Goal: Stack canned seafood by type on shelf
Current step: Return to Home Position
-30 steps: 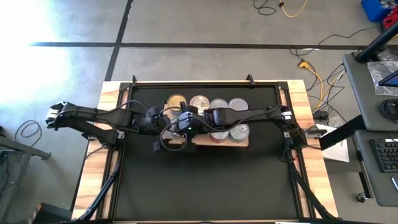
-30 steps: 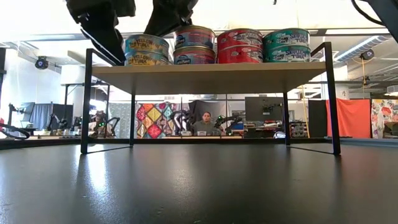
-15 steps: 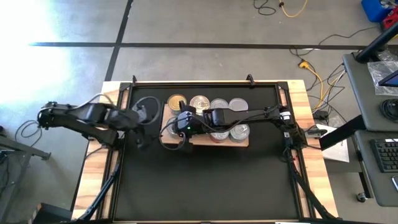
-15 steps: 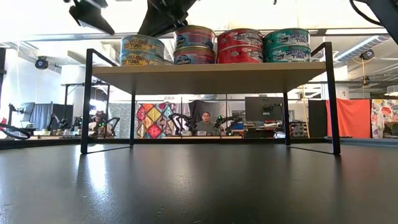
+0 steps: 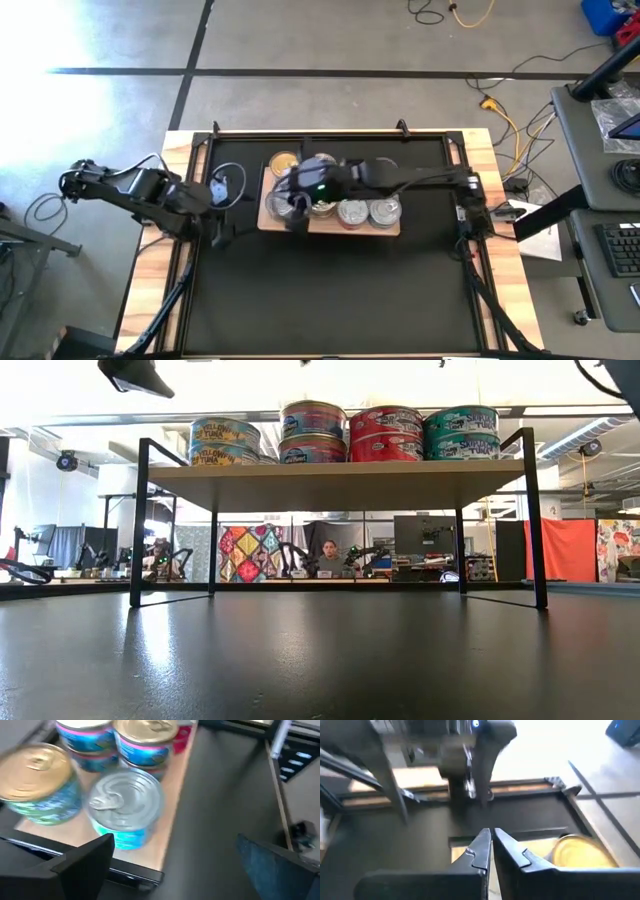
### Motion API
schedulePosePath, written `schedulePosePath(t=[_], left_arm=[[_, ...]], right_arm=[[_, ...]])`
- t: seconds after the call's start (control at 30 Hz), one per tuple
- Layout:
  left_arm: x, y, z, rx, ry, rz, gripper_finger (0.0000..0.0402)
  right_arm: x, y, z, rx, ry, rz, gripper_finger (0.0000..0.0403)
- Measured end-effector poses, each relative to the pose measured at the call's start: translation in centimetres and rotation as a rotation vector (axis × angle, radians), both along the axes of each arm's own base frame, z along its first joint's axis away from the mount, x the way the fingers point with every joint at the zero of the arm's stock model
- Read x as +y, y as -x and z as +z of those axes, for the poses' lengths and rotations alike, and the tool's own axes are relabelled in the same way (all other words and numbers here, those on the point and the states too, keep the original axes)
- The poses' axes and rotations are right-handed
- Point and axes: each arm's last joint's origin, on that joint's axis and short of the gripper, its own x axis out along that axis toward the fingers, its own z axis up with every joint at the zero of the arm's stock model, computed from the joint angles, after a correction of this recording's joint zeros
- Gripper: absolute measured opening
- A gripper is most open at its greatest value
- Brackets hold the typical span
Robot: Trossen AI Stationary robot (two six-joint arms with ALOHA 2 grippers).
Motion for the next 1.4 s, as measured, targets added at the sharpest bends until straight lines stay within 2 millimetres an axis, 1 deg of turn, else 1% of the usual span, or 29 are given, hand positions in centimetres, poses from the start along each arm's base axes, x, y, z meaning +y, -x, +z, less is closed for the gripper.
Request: schedulePosePath(t=[0.07,0.13,0.23,0.3,0.4,0.57,0.7,0.8,0.87,0.97,1.03,1.17,1.27,1.33,1.4], left_arm=[[-0.1,-0.1,0.2,0.002,0.02,-0.03,0.04],[-0.2,-0.2,1.1,-0.028,0.026,-0.03,0.04],[0.0,-0.3,2.7,-0.076,0.009,0.006,0.04],[0.1,-0.3,3.9,-0.106,-0.012,0.034,0.04],[0.3,-0.1,5.7,-0.141,-0.07,0.061,0.04],[0.6,0.2,8.5,-0.216,-0.082,0.12,0.04],[0.7,0.8,11.5,-0.312,-0.021,0.15,0.04],[0.7,1.1,13.5,-0.367,-0.005,0.14,0.04],[0.5,1.1,14.3,-0.38,-0.019,0.07,0.04],[0.3,1.5,15.0,-0.392,-0.008,-0.057,0.04],[0.3,1.9,15.2,-0.404,0.004,-0.086,0.04],[0.5,2.3,15.3,-0.414,-0.012,-0.083,0.04],[0.5,2.3,15.4,-0.427,-0.05,-0.09,0.04],[0.4,2.3,15.8,-0.466,-0.079,-0.125,0.04],[0.2,2.1,16.4,-0.536,-0.101,-0.208,0.04]], right_arm=[[0.6,1.4,1.9,-0.018,-0.007,0.013,0.0013],[1.6,2.8,3.2,-0.012,-0.017,0.031,0.0013],[3.1,4.8,4.5,-0.001,-0.012,0.062,0.0013],[3.9,5.9,5.1,0.005,-0.004,0.043,0.0013],[4.6,7.3,5.0,0.058,0.016,0.02,0.0013],[5.7,8.8,4.1,0.093,0.03,0.048,0.0013],[6.7,11.5,4.0,0.051,0.006,0.085,0.0013],[7.7,14.0,3.1,-0.009,-0.014,0.132,0.0013],[8.2,15.9,2.4,-0.076,-0.036,0.165,0.0013],[8.4,18.8,1.7,-0.192,-0.113,0.184,0.0013],[8.1,20.5,0.7,-0.22,-0.173,0.179,0.0013],[7.5,22.9,-1.5,-0.179,-0.359,0.102,0.0013],[7.0,24.5,-3.0,-0.125,-0.461,0.08,0.0013],[6.7,25.3,-4.3,-0.064,-0.457,0.081,0.0013],[6.4,25.9,-5.5,-0.031,-0.444,0.074,0.0013]])
